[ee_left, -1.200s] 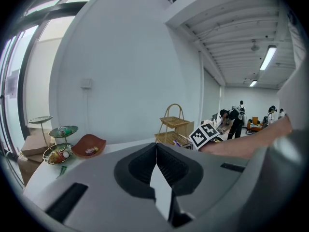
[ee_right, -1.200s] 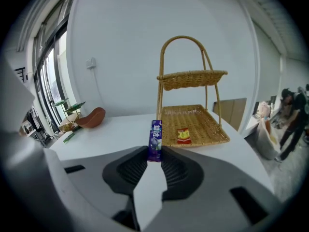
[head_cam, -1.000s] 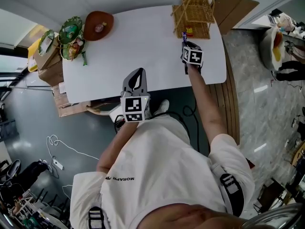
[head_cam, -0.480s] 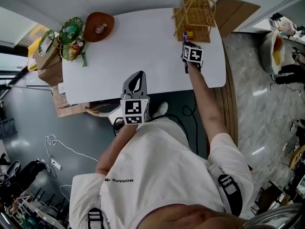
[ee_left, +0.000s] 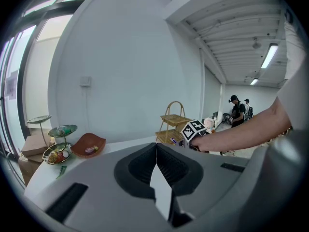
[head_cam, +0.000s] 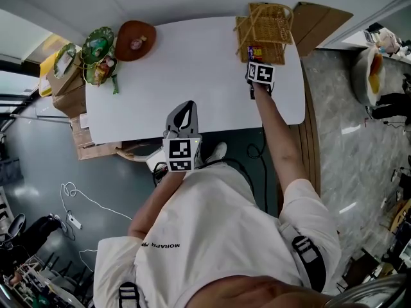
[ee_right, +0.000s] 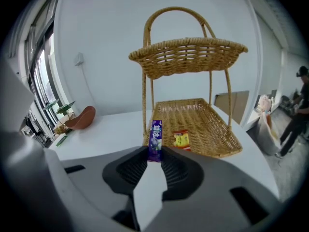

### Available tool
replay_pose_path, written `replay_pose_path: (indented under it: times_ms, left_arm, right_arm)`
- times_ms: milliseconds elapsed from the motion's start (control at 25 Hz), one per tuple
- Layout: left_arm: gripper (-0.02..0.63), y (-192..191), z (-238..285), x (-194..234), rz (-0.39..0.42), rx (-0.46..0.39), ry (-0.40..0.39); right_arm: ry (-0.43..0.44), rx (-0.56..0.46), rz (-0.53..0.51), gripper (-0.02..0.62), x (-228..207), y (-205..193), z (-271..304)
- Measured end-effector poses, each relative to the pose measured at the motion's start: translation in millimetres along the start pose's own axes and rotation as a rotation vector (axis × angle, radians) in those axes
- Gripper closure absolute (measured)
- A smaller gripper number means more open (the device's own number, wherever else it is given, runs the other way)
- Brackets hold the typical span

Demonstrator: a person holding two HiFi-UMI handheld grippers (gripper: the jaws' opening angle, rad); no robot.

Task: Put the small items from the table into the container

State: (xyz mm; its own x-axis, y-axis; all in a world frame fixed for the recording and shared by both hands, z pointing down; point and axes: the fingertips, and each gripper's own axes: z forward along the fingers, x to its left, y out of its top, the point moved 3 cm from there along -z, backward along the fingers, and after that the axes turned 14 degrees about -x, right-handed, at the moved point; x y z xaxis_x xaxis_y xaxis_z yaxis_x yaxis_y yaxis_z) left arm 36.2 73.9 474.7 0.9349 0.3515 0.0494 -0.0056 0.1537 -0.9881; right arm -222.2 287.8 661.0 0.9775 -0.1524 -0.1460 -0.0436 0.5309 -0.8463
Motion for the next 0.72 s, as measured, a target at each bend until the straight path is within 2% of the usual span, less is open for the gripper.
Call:
replay_pose_path:
  times_ms: [480,720]
  left_arm:
    - [0.601,-1.8,7.4,-1.3,0.016,0.003,-0.007]
    - [0.601,-3.4,6.7,-1.7,0.013,0.007,-0.011]
  right_arm:
    - [-0.003,0.025,0.005,0.5,-9.1,-0.4,15.8]
    - [-0.01,0.045,0.04,0.5,-15.2,-5.8,21.1]
